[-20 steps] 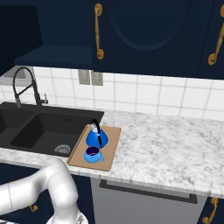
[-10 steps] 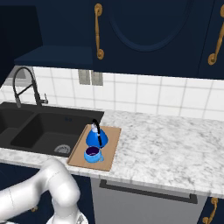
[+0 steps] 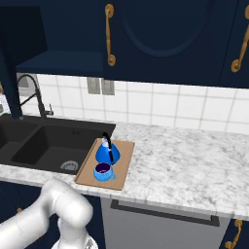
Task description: Pick the kettle from the counter and place it on the tray. Then pick the mug from the cabinet and place it on the tray. Then close the cabinet doors.
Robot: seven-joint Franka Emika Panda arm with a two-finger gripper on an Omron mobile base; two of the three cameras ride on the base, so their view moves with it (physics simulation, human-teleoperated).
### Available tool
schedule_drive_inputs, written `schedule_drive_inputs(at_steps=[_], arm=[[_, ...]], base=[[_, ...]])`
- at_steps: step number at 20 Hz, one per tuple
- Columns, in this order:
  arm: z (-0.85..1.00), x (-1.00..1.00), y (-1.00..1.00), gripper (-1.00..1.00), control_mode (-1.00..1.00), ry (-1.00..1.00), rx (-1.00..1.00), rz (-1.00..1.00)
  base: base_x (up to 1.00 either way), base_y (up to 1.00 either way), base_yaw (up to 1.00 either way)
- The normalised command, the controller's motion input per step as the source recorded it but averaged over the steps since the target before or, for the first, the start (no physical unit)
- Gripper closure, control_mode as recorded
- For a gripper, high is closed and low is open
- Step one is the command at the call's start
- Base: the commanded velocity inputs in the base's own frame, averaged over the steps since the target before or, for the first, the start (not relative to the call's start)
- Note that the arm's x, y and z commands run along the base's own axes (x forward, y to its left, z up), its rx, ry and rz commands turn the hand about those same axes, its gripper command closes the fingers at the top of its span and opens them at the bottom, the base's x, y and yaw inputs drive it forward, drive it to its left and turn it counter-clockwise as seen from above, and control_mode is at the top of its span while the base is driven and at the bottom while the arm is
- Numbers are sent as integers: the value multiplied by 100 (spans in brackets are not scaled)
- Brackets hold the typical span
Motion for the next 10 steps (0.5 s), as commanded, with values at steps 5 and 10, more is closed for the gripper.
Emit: schedule_drive_inputs(at_steps=[5,10], arm=[[20,79,-34,100,-100,1,0,34],[33,66,-18,100,-100,15,-2,34]], base=[[0,0,0],[0,0,0]])
